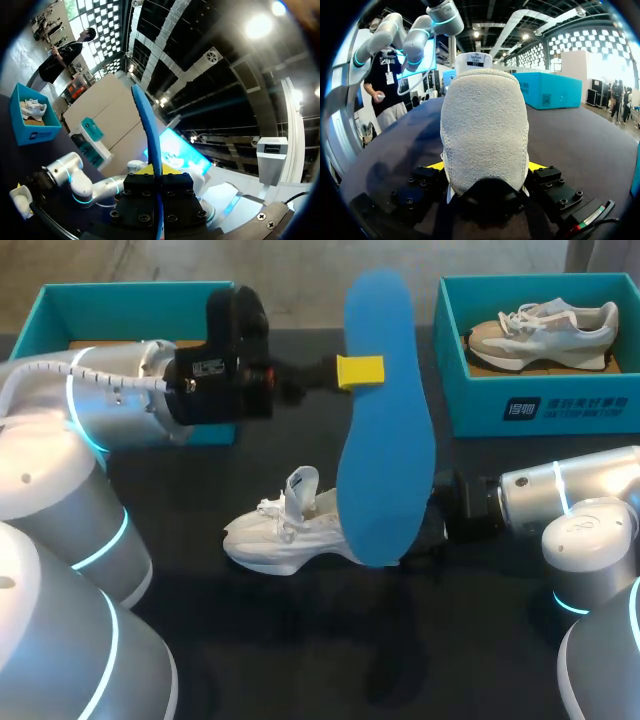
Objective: Take the shoe out of the shoebox, open the shoe tongue, remove and reinsert the insole, then place the shoe into the shoebox
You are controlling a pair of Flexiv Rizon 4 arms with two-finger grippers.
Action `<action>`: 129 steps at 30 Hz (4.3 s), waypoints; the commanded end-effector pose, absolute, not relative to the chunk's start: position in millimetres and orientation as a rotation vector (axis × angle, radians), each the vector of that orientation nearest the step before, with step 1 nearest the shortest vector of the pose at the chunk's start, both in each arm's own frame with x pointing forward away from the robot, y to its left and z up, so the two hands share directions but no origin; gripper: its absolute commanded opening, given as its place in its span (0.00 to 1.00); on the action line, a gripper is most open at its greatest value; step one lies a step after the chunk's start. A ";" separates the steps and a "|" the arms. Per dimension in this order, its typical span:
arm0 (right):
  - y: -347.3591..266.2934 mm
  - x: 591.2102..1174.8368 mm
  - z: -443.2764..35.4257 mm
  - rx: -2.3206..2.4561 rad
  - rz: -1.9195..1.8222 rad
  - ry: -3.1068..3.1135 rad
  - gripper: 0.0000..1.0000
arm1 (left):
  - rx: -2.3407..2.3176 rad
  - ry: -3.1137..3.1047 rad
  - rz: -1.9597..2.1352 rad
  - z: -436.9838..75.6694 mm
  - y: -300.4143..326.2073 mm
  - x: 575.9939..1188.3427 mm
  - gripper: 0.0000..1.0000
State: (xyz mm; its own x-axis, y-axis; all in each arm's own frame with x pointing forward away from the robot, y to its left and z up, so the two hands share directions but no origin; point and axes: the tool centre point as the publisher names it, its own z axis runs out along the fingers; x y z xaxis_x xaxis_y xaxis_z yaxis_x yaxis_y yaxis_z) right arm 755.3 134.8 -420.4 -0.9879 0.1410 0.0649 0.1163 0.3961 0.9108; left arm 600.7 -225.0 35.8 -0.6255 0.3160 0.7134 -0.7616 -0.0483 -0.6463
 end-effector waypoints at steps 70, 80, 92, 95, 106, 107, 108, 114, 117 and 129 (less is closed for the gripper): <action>127.3 745.0 -419.8 0.241 1.591 2.671 1.00 | 0.499 -1.450 1.782 33.4 -224.1 597.6 0.00; 119.9 741.2 -387.5 0.297 1.294 2.823 1.00 | 0.499 -1.450 1.782 33.4 -224.1 597.6 0.00; 106.8 734.1 -355.5 0.426 0.921 2.980 1.00 | 0.499 -1.450 1.782 33.4 -224.1 597.6 0.00; 108.1 735.1 -349.1 0.450 0.803 3.028 1.00 | 0.499 -1.450 1.782 33.4 -224.1 597.6 0.00; 102.8 738.0 -338.3 0.437 0.533 3.054 1.00 | 0.499 -1.450 1.782 33.4 -224.1 597.6 0.00; 101.9 737.6 -337.2 0.434 0.515 3.049 1.00 | 0.499 -1.450 1.782 33.4 -224.1 597.6 0.00; 101.1 737.1 -336.1 0.431 0.496 3.047 1.00 | 0.499 -1.450 1.782 33.4 -224.1 597.6 0.00; 97.2 735.7 -332.6 0.409 0.434 3.056 1.00 | 0.499 -1.450 1.782 33.4 -224.1 597.6 0.00; 96.9 736.6 -330.6 0.406 0.372 3.064 1.00 | 0.499 -1.450 1.782 33.4 -224.1 597.6 0.00; 98.0 737.9 -325.8 0.440 0.268 3.067 1.00 | 0.499 -1.450 1.782 33.4 -224.1 597.6 0.00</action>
State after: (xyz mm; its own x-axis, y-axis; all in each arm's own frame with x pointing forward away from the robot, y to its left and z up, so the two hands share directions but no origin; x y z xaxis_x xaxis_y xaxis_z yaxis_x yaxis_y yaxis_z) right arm 738.8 94.2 -328.4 -0.9605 0.2784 -0.0018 0.2659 0.9195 0.2894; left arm 598.6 -223.5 33.8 -0.6257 0.3158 0.7133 -0.7620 -0.0520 -0.6455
